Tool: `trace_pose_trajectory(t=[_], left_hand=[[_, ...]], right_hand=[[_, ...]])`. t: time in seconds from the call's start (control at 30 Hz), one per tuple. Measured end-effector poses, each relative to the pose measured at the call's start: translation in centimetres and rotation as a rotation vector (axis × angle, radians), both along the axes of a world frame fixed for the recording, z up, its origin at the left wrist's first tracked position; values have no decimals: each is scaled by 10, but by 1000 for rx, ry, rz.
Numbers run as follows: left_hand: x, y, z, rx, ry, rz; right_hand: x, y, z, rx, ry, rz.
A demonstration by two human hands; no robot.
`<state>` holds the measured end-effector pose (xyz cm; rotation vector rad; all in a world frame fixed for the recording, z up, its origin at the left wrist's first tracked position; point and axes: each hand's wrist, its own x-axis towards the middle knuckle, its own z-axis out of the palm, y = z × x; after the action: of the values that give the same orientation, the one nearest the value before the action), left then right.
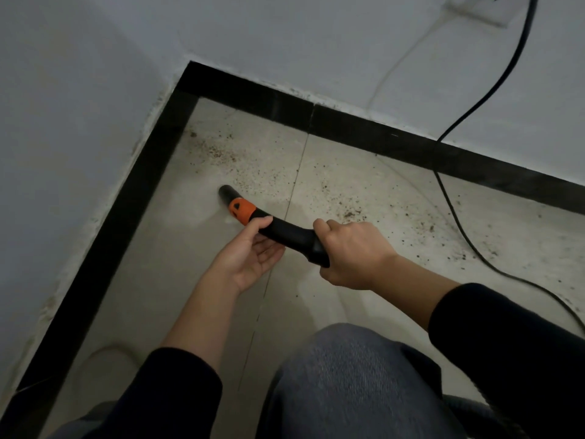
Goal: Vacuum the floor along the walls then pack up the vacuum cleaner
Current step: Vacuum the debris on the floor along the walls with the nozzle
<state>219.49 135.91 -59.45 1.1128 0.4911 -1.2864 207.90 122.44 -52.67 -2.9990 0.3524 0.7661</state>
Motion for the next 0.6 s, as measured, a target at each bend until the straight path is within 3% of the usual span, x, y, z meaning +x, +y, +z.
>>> trace_pose_trajectory(t=[0.6], left_hand=[[-35,-37,5,-49,76,-143]], right_hand=[[-53,-40,7,-44,4,-13]])
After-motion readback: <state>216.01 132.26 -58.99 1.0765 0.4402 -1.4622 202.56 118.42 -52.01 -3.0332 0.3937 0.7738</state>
